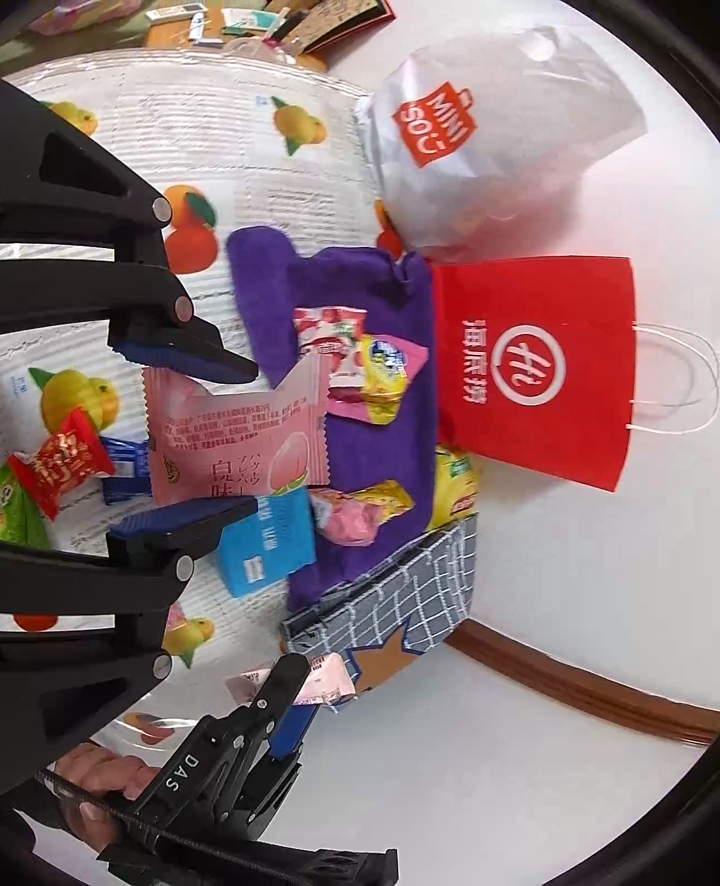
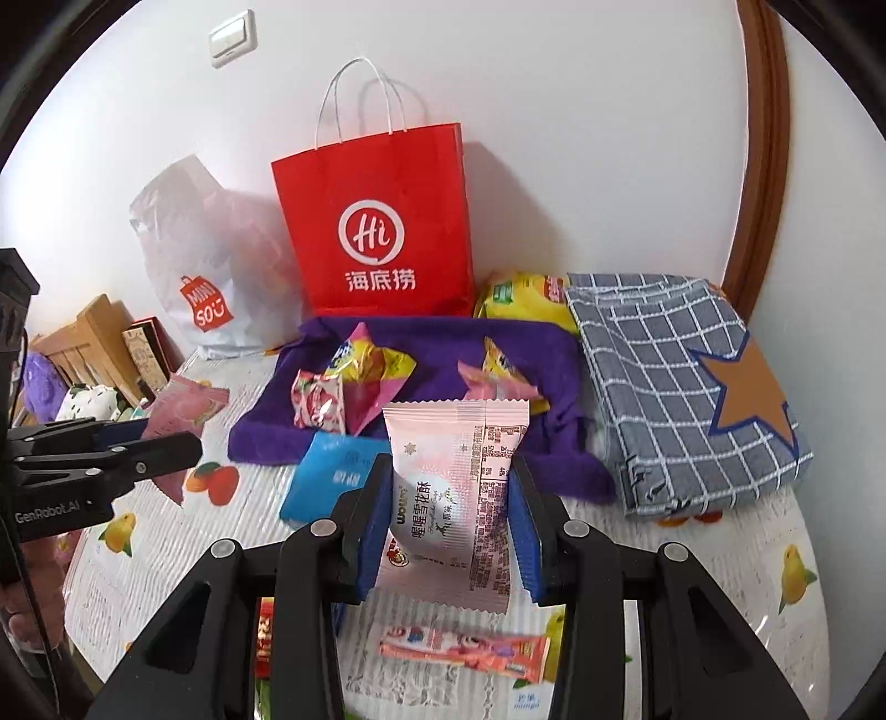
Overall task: Organize snacks
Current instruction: 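Carry pink candy onto towel with left tool while right tool carries wafer packet there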
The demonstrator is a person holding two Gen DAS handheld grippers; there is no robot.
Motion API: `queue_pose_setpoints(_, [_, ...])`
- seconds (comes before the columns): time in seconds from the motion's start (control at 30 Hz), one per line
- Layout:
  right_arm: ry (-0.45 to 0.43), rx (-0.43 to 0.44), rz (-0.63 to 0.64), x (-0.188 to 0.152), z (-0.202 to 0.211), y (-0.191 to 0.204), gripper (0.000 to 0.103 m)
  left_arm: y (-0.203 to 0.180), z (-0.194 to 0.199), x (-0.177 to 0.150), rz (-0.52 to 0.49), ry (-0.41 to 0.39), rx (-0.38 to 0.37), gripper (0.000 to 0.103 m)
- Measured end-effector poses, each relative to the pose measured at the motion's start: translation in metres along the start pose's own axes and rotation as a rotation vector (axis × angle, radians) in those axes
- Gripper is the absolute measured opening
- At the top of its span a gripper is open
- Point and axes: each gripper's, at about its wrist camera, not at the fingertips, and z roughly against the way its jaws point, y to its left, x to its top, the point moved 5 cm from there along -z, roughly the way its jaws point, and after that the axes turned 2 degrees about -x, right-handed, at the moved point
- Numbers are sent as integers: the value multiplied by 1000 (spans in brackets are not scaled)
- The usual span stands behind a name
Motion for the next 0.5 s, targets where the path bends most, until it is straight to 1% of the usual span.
queue_pose_setpoints(0.2, [-10, -21, -4, 26, -14, -8, 40, 1, -6, 29, -13, -22, 5, 39])
queue_pose_setpoints(0.5, [-21, -30, -20, 63, -51, -16, 40, 10, -39, 67, -27, -19, 16, 39])
